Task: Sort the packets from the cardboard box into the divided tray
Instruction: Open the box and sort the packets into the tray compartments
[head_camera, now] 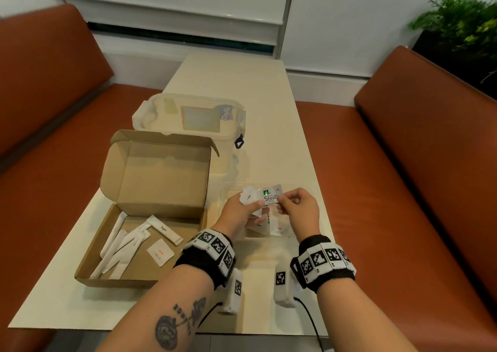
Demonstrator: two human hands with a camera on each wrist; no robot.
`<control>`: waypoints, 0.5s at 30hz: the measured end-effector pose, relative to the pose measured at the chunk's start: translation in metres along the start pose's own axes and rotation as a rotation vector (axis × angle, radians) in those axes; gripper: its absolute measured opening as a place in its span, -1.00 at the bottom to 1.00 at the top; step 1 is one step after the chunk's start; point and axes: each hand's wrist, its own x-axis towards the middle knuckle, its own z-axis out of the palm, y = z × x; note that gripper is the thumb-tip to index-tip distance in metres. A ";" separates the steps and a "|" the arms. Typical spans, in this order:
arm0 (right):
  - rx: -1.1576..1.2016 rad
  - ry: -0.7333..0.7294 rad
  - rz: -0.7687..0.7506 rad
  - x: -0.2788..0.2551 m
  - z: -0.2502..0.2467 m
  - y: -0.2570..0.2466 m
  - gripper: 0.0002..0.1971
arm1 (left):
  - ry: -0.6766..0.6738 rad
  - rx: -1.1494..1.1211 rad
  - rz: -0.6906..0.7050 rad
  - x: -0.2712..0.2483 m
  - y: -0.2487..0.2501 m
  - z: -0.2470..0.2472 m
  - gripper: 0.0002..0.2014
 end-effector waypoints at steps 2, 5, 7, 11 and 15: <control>-0.005 -0.039 0.008 -0.002 -0.001 0.000 -0.89 | 0.001 0.034 0.030 0.000 0.000 0.003 -0.75; -0.113 -0.106 -0.024 0.001 -0.008 -0.006 -0.75 | -0.006 0.108 0.038 0.000 0.001 0.005 -0.75; -0.198 -0.209 -0.045 0.006 -0.012 -0.014 -0.63 | -0.038 0.155 0.037 -0.001 0.001 0.007 -0.74; -0.439 -0.305 -0.067 0.014 -0.023 -0.024 -0.86 | -0.035 0.153 0.056 -0.002 -0.002 0.011 -0.79; -0.413 -0.033 0.022 0.024 -0.047 -0.016 -0.92 | 0.018 0.050 0.084 -0.001 -0.002 0.003 -0.79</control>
